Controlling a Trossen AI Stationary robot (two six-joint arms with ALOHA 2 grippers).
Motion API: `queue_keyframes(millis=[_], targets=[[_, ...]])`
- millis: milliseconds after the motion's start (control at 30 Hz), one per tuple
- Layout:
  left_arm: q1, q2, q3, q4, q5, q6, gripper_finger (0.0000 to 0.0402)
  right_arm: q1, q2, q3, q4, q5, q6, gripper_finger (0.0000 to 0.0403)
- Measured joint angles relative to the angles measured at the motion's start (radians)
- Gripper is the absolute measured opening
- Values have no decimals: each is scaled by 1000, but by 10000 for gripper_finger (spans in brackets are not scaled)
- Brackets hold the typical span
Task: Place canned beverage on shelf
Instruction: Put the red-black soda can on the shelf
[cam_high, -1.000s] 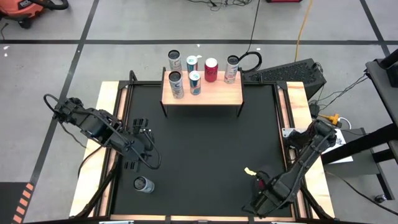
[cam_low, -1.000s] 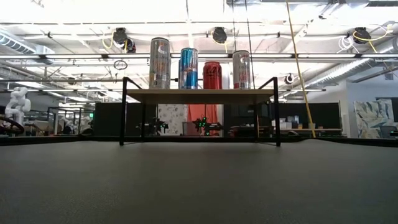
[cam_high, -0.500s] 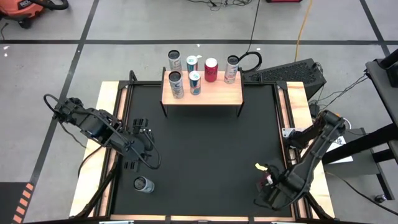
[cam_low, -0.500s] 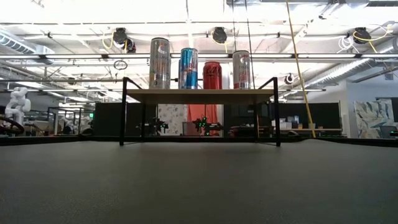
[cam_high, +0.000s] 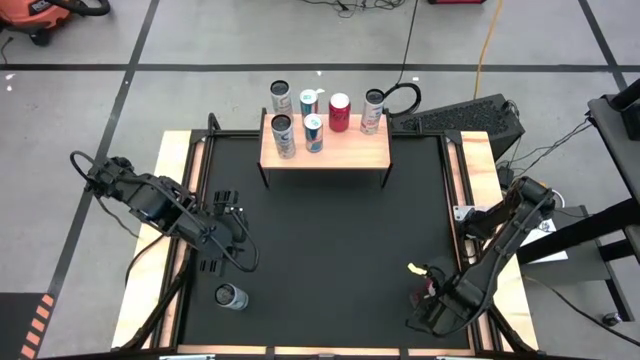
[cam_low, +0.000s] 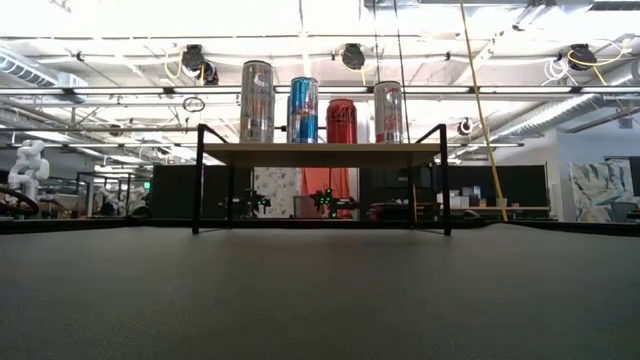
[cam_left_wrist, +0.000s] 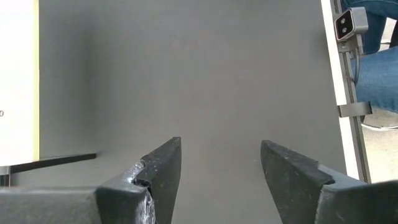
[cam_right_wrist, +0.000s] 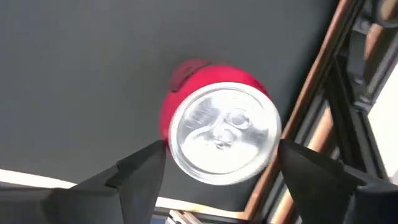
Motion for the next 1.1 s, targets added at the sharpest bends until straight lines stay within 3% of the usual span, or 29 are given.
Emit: queue_keyframes(millis=[1100], targets=[[0, 0, 0, -1, -4, 25, 216, -71, 0, -41, 111, -4, -134, 293]])
